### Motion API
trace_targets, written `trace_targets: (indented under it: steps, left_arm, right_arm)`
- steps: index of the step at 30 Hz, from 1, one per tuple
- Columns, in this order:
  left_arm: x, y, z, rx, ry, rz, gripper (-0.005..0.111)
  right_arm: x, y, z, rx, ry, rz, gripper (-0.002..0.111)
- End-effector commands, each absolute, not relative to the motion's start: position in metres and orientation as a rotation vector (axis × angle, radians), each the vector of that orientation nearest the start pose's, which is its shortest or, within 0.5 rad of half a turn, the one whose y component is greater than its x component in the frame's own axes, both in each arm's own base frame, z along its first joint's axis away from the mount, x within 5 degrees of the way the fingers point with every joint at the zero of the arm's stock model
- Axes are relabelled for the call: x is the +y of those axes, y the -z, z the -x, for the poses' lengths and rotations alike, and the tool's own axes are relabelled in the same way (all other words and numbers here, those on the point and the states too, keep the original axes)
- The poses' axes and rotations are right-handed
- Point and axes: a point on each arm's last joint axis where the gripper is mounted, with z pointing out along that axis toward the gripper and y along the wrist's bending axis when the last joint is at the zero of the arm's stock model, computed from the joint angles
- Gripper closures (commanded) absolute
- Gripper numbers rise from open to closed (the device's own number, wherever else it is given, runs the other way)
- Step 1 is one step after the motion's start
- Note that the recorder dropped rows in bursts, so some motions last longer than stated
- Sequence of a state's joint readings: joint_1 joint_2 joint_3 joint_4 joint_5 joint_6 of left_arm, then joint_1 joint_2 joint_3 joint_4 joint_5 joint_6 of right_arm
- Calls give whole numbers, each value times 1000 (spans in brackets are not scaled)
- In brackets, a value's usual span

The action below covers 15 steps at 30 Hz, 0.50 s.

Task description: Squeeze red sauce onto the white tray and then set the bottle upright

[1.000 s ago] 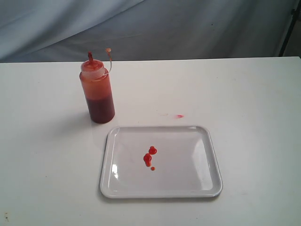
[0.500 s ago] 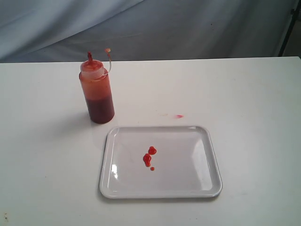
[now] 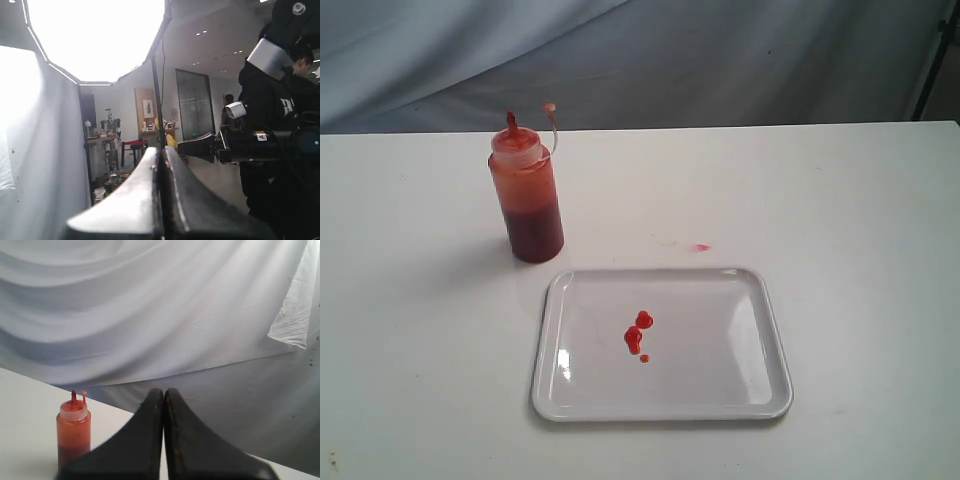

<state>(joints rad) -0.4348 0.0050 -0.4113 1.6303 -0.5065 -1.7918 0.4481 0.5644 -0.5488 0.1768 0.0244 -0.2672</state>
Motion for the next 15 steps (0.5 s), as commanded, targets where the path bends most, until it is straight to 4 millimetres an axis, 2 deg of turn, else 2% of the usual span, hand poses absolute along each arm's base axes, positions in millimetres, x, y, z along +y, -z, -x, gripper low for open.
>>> trace_targets:
  steps: [1, 15]
  left_arm:
    - [-36, -336, 14, 1088, 896, -505, 106]
    - [-36, -337, 13, 1074, 954, -469, 106]
  right_arm:
    - [51, -350, -107, 1473, -281, 406, 108]
    - [51, -350, -107, 1471, -281, 405, 108]
